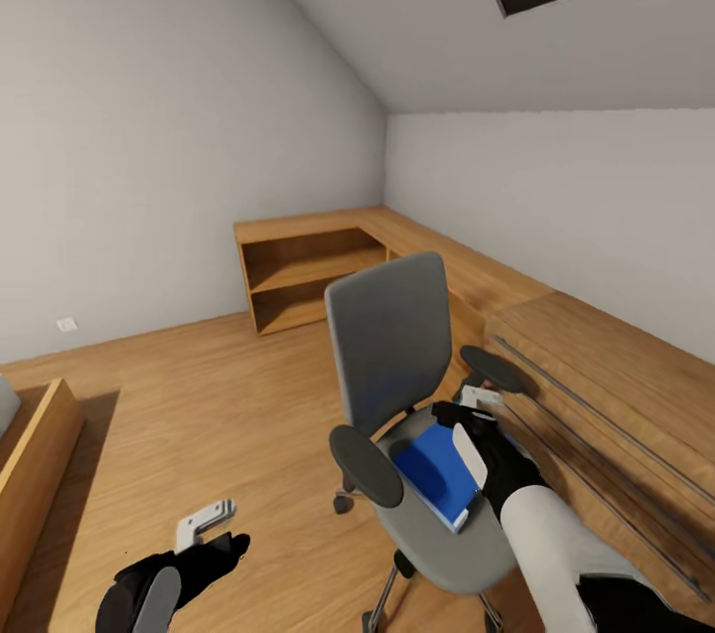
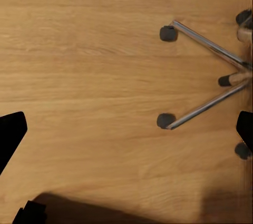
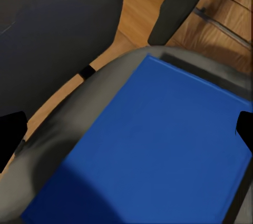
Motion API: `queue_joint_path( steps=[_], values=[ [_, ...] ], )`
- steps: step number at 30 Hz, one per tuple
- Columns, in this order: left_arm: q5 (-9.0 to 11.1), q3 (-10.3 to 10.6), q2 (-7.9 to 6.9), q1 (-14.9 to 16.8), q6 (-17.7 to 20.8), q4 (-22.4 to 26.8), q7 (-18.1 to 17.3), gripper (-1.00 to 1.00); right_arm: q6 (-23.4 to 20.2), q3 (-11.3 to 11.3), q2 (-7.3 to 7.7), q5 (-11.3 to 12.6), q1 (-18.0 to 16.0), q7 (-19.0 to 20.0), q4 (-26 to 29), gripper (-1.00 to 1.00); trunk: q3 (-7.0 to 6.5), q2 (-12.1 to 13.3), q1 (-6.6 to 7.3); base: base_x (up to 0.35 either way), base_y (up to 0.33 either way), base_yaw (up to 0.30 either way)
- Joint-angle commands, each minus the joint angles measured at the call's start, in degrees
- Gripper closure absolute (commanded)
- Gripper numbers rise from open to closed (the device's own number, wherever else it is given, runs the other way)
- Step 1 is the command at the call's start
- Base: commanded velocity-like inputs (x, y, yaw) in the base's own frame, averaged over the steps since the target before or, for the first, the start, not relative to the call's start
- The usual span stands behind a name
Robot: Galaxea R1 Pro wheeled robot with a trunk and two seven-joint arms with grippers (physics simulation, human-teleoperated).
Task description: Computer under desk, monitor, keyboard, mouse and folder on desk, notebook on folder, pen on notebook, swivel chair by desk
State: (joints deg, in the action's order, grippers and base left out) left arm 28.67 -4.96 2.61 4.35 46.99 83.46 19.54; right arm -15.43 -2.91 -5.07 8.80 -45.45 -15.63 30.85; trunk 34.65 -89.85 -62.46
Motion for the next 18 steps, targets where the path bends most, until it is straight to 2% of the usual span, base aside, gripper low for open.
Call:
queue_joint_path(
  steps=[1,2,4,9,13,18],
  values=[
    [0.64,-0.09,0.11,0.98,1.24,0.04,0.47,-1.0,-0.05,-0.12,0.16,0.47,-1.38,-0.27,-1.82,-1.0,0.25,-0.45,-0.22,0.0,0.0,0.0],
    [0.72,-0.11,0.21,2.63,2.8,-0.04,0.49,-1.0,0.65,-0.12,0.44,0.44,-3.82,-0.34,-5.59,-1.0,0.43,-0.85,-0.44,0.0,0.0,0.0],
    [0.77,-0.15,0.3,3.87,3.79,-0.11,0.51,-1.0,2.04,-0.1,0.64,0.4,-5.85,-0.4,-9.09,-1.0,0.79,-1.65,-0.88,0.0,0.0,0.0],
    [0.65,-0.47,0.42,5.52,5.1,-0.2,0.51,-1.0,7.64,-0.06,1.02,0.35,-8.91,-0.54,-15.83,-1.0,1.69,-3.66,-1.98,0.0,0.0,0.0],
    [0.45,-0.54,0.35,5.92,5.35,-0.22,0.45,-1.0,9.73,0.0,1.28,0.39,-9.65,-0.6,-17.72,-1.0,2.4,-5.26,-2.86,0.0,0.0,0.0],
    [0.23,-0.59,0.23,6.07,5.35,-0.23,0.36,-1.0,10.57,0.16,0.86,0.28,-9.93,-0.63,-18.81,-1.0,3.3,-7.27,-3.96,0.0,0.0,0.0]
  ],
)
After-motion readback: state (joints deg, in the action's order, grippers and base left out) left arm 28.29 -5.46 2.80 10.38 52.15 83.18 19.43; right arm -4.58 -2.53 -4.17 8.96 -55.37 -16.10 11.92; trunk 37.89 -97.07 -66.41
